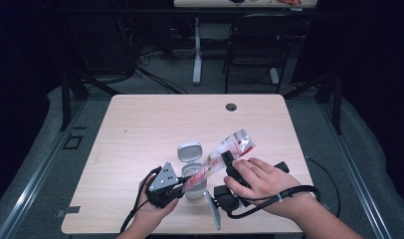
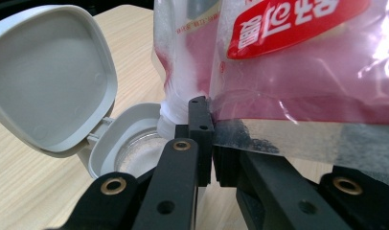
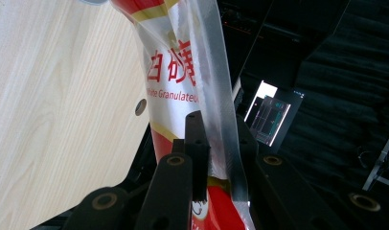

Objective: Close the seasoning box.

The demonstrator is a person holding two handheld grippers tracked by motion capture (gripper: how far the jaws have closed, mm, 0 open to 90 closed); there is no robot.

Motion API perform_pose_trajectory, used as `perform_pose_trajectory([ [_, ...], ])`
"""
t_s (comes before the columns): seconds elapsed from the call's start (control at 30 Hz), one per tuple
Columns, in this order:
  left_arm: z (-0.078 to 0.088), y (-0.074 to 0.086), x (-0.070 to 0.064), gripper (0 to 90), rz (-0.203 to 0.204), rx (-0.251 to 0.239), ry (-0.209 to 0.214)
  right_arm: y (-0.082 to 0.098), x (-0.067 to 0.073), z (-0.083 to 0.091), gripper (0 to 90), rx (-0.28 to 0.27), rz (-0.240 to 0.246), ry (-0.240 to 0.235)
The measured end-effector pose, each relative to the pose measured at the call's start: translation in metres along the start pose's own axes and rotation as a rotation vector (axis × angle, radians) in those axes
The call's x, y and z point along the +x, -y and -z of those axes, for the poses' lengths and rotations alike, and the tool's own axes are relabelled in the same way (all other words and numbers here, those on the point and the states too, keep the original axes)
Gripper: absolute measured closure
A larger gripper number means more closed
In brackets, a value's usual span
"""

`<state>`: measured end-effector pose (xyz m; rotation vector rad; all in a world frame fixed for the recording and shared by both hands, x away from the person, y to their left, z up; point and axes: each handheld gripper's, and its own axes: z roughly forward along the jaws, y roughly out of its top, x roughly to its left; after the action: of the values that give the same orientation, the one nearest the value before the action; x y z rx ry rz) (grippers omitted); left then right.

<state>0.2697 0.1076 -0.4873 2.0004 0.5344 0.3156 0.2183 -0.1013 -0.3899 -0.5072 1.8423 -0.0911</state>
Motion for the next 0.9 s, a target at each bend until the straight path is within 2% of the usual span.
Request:
perform_pose_trajectory([
  [0.9, -0.0011, 0.0003, -0.0009, 88.2, -0.002, 0.000, 0.000, 0.0000, 0.0001, 0.0000, 81.8, -0.004, -0.002, 0.003],
])
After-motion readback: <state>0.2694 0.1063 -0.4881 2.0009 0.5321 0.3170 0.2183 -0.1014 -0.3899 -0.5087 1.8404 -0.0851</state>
